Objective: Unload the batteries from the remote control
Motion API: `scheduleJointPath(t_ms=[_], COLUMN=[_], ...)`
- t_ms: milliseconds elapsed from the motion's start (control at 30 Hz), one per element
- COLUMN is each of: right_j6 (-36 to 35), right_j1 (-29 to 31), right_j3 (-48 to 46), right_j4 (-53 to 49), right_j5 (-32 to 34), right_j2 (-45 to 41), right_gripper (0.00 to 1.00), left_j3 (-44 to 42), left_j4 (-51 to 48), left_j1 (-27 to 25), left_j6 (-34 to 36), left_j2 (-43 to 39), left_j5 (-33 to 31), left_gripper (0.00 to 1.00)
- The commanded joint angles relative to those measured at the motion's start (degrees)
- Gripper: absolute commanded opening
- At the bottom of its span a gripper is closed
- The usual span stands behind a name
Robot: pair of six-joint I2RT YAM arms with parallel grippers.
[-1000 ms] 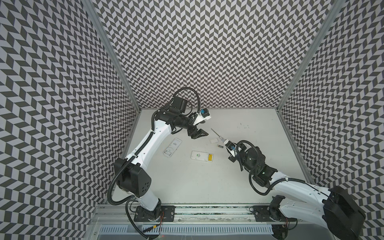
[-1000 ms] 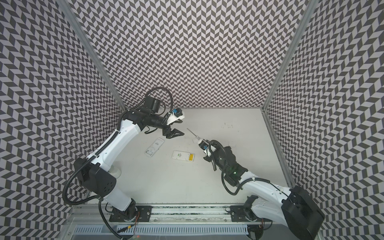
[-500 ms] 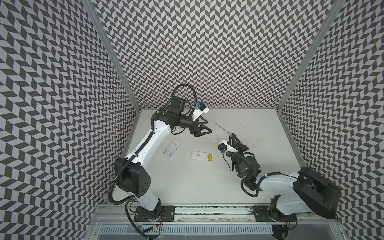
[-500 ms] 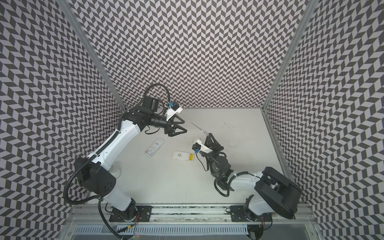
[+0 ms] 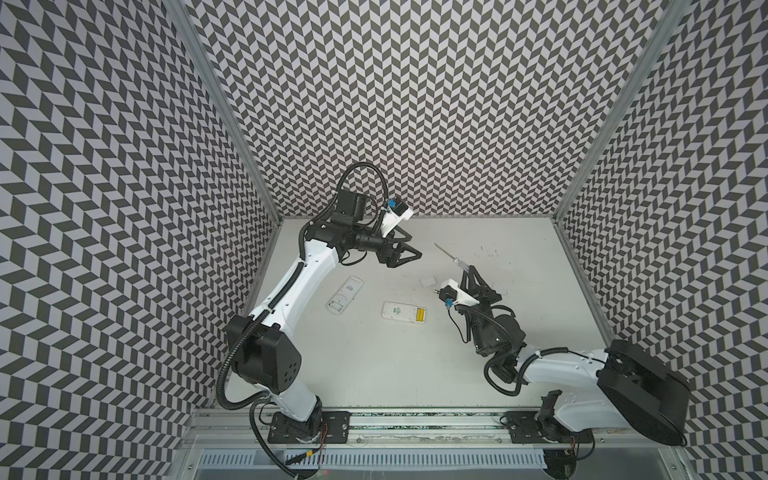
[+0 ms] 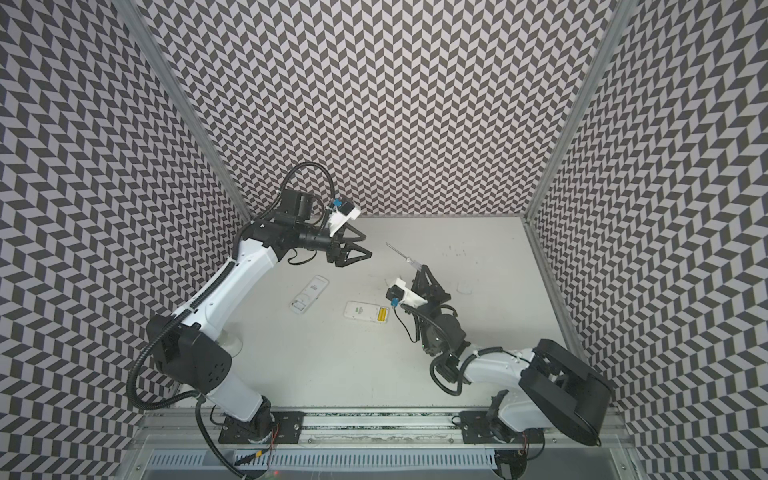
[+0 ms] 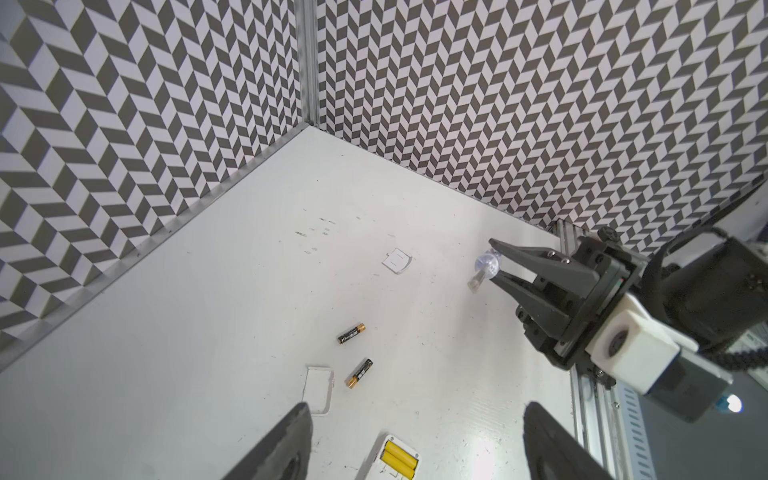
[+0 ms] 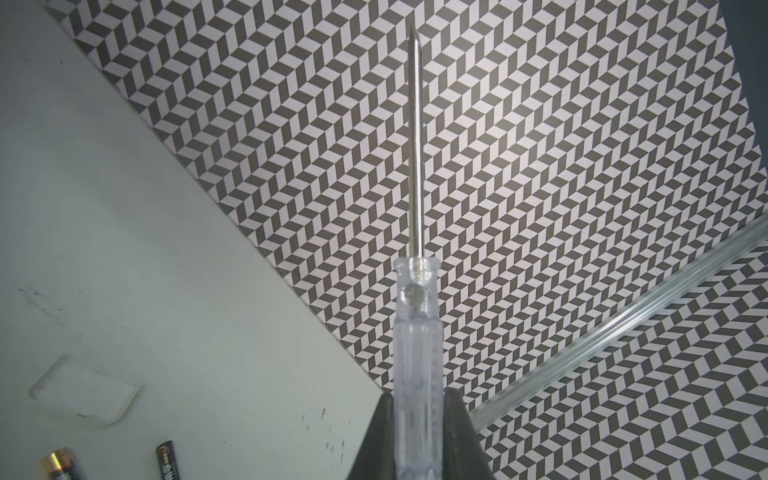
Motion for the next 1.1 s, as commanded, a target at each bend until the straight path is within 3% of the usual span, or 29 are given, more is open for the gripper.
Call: scheduleJointPath(t_ms=[0,100,233,400,733,900,1067], right_j6=[-9.4,-15.2,-16.5,-17.8,-18.8,-20.1,-20.4], right_j1=[0.7,1.1,1.8,2.4,4.4,4.9,5.0], right_j3=[-0.1,0.0,0.9,1.0,1.1,1.5,1.3], right_j4=[14.7,23.1,23.4,24.0,24.8,26.6,28.0], right_j5=[4.6,5.6,5.5,5.2,2.7,2.7,2.5], right_j2=[5.6,10.4,11.4,13.1,14.8,16.8,17.4], right_gripper=[0.00,0.00,0.00,0.00,0.00,0.00,0.01], left_j3=[-3.9,-7.2,-8.9,-13.7,-15.9,-17.5,-19.4], left_j4=[8.8,14.0,15.1,21.9,25.6,29.1,29.2], left_j1=[0.4,0.3,0.5,0.5,-0.2,-0.4,-0.5], left_j6=[-14.8,-22.3,-24.2,-33.2,-36.9,-41.4,-42.1], left_j2=[0.0,0.0,0.1,0.8,3.0,3.6,4.1], left_j5=[8.2,10.3,10.5,8.7,10.9,11.4,11.2], left_gripper=[0.79,0.76,0.76,0.75,0.67,0.52,0.50])
